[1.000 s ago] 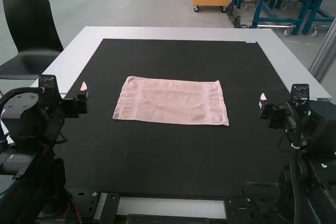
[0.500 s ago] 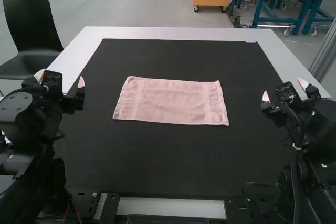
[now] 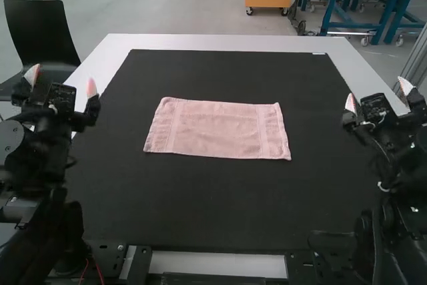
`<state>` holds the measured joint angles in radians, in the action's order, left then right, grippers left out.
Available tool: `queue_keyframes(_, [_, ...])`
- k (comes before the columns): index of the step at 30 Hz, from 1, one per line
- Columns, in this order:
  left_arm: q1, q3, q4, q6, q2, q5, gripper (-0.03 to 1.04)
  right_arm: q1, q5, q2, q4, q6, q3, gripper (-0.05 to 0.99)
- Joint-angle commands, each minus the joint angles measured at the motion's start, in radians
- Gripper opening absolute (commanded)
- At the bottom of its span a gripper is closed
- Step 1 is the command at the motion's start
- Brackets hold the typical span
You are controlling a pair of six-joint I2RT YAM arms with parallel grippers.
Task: Fold the towel.
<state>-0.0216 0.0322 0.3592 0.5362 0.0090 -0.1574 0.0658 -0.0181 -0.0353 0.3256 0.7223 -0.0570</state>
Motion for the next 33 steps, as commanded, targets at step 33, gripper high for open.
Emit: queue_keyframes(33, [0.029,0.488,-0.388,-0.702,1.117,0.731,0.96,-0.058,-0.203,-1.091,-0.355,-0.709,-0.417,0.9])
